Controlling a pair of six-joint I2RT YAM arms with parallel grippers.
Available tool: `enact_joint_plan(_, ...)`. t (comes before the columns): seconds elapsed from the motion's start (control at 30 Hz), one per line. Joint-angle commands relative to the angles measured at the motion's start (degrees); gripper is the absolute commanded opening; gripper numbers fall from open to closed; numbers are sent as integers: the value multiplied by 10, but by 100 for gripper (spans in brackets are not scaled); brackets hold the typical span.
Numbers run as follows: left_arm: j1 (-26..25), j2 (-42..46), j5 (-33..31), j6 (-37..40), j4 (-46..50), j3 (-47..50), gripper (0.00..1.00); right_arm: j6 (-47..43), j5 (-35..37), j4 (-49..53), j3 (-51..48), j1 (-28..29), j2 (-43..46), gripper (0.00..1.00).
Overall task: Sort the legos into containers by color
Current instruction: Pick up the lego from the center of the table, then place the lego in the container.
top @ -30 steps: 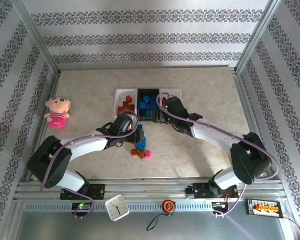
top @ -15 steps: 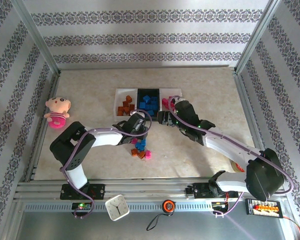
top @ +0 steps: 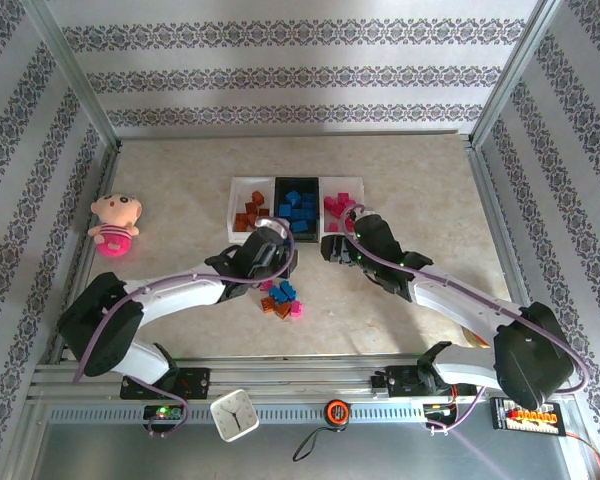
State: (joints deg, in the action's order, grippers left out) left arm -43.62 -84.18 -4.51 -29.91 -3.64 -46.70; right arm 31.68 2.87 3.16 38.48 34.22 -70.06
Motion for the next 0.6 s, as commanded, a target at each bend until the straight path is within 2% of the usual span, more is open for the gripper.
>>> enact_joint_plan(0.0, 33, -18, 13, 10, 34, -61, 32, 15, -11, -10, -28, -4, 27, 80)
enact_joint_plan(0.13, 88, -97, 41, 13, 43, -137, 33, 18, -25, -7, -59, 1, 43, 81)
enact_joint_plan(0.23, 108, -157, 46, 24, 65, -203, 36, 11, -36, -5, -82, 11, 57, 81)
enact_joint_plan(0.3, 113, -189, 48, 28, 75, -241, 42, -2, -50, -13, -99, 25, 67, 81)
enact_joint_plan(0.4, 117, -219, 52, 30, 93, -290, 60, -31, -59, -20, -120, 58, 81, 81)
enact_joint_plan(0.47, 121, -217, 61, 26, 96, -309, 69, -42, -67, -28, -127, 83, 80, 82)
enact_joint_plan(0.57, 123, -180, 72, 24, 93, -311, 76, -50, -91, -52, -123, 110, 53, 82)
